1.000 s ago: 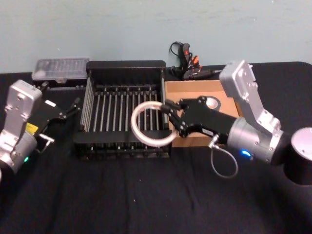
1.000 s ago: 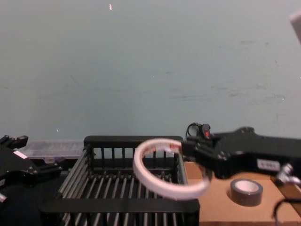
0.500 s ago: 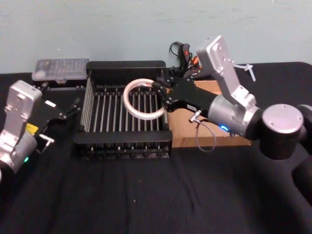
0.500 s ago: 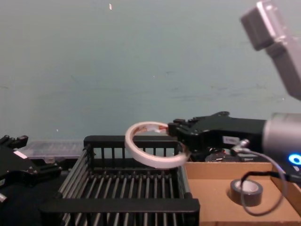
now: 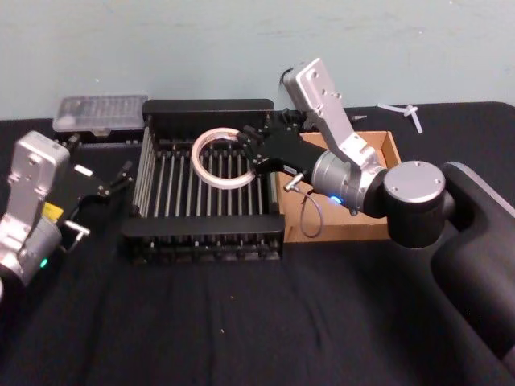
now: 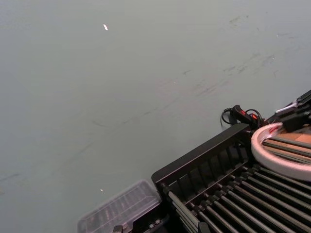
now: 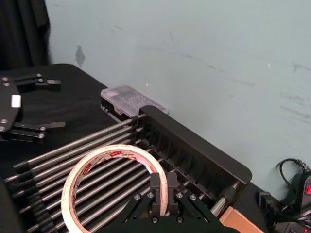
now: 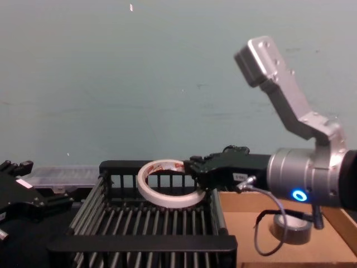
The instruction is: Pick up the white tape and place it into the black box , Pick up the silver tape and place it into the brown box.
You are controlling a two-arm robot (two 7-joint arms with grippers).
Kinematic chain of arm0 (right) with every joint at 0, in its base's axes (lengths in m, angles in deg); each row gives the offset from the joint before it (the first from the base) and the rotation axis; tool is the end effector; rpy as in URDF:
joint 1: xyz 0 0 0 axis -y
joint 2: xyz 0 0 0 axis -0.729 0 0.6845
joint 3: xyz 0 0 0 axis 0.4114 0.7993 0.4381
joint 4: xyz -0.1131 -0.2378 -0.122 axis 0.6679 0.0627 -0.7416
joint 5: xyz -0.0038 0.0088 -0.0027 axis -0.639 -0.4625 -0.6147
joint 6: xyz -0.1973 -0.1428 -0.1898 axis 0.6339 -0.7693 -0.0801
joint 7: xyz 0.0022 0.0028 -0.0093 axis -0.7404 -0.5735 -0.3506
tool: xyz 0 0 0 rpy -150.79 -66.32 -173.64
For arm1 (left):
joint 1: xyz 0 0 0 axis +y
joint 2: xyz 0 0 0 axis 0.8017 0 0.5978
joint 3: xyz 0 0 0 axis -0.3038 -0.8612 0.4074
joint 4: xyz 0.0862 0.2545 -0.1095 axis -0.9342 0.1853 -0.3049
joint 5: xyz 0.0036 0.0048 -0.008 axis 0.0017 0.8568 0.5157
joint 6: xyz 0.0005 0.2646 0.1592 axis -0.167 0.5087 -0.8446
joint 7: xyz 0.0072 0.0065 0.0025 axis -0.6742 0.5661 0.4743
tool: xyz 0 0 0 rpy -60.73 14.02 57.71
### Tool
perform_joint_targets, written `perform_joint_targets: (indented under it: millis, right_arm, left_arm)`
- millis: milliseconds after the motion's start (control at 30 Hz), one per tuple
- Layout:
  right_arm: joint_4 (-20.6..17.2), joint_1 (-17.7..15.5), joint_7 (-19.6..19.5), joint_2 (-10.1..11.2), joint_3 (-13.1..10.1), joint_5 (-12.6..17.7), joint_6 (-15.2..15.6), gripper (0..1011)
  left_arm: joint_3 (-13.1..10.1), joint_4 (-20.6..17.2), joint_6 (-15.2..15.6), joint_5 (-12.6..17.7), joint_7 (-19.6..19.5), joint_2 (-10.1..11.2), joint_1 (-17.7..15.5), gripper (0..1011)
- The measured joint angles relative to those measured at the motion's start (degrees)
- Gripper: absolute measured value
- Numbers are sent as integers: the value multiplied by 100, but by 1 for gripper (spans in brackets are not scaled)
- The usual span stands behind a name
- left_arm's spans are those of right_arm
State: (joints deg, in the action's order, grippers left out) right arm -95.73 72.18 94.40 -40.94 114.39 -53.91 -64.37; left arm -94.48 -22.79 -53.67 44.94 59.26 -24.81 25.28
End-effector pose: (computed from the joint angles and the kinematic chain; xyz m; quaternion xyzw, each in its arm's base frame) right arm 0.4402 0.0656 -0.2505 -0.1267 -0.0399 -0.3912 0.9107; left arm 0.3581 0.0826 -0.3022 0.1415 -0.1325 0.5799 0.7913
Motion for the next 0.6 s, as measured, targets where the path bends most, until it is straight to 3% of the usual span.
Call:
perform_joint_targets:
  millis: [300,600]
  right_arm:
    - [457,111,-64,-228,-2,-213,-13,91]
    - [520,91,-52,-280,-53,-357,6,91]
  left_arm:
    - [0,0,0,0,0,0,0,1001]
    - [0,0,0,0,0,0,0,1001]
